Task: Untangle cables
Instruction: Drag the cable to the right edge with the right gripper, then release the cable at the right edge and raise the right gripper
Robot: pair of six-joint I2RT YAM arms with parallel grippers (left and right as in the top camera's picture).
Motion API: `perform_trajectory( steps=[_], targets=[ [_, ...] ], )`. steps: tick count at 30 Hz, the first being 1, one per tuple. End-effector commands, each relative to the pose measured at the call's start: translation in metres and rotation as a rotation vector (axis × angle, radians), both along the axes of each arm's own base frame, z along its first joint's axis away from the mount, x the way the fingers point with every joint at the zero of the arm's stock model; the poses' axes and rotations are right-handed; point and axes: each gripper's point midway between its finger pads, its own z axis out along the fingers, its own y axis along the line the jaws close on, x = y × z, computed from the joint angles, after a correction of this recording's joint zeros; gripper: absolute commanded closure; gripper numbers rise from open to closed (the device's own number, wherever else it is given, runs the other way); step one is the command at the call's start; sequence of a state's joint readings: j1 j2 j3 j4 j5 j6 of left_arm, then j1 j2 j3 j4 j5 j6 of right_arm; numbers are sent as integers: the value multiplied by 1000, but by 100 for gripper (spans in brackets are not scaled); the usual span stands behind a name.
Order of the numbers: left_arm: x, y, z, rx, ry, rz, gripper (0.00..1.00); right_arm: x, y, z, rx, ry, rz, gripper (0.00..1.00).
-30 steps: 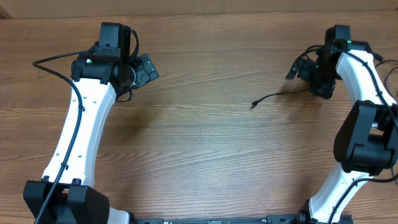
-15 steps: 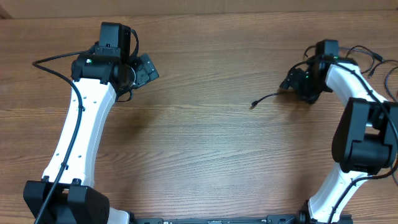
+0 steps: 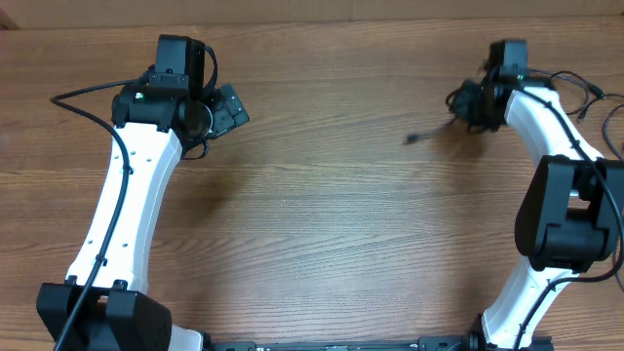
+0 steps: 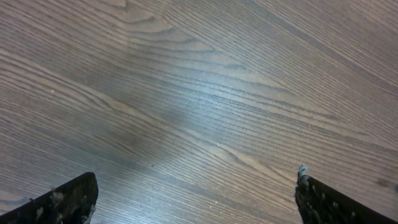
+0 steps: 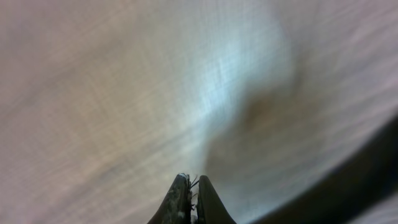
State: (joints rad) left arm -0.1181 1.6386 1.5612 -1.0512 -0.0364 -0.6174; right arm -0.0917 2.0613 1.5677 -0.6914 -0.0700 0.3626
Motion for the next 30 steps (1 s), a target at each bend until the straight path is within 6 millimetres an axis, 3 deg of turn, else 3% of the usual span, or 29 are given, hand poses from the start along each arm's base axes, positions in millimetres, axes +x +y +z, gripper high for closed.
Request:
perform_trajectory(
  steps=[1,9,15,17,20,22,28,29,30],
  targets=[
    [1,-4,6,0,-18,-20,0,37,-42,76,-205,-178,-114,96],
    [1,-4,6,0,-18,-20,0,61,-115,174,-735,-334,-180,96],
    [1,-4,6,0,-18,-20,0,86,-126,209,-998,-402,-48,96],
    [1,-4,6,0,-18,-20,0,97,-127,199,-1031,-402,-16,96],
    [1,-4,6,0,-18,-20,0,106,-130,170,-1029,-364,19,96],
    [1,-4,6,0,-18,-20,0,109,-138,138,-1022,-309,34,96],
    [1,-4,6,0,-18,-20,0,93,-168,66,-908,-176,-61,96],
    [1,-4,6,0,-18,-20,0,86,-177,55,-876,-154,-106,95],
    [1,-4,6,0,-18,-20,0,80,-184,48,-847,-138,-135,80]
  ],
)
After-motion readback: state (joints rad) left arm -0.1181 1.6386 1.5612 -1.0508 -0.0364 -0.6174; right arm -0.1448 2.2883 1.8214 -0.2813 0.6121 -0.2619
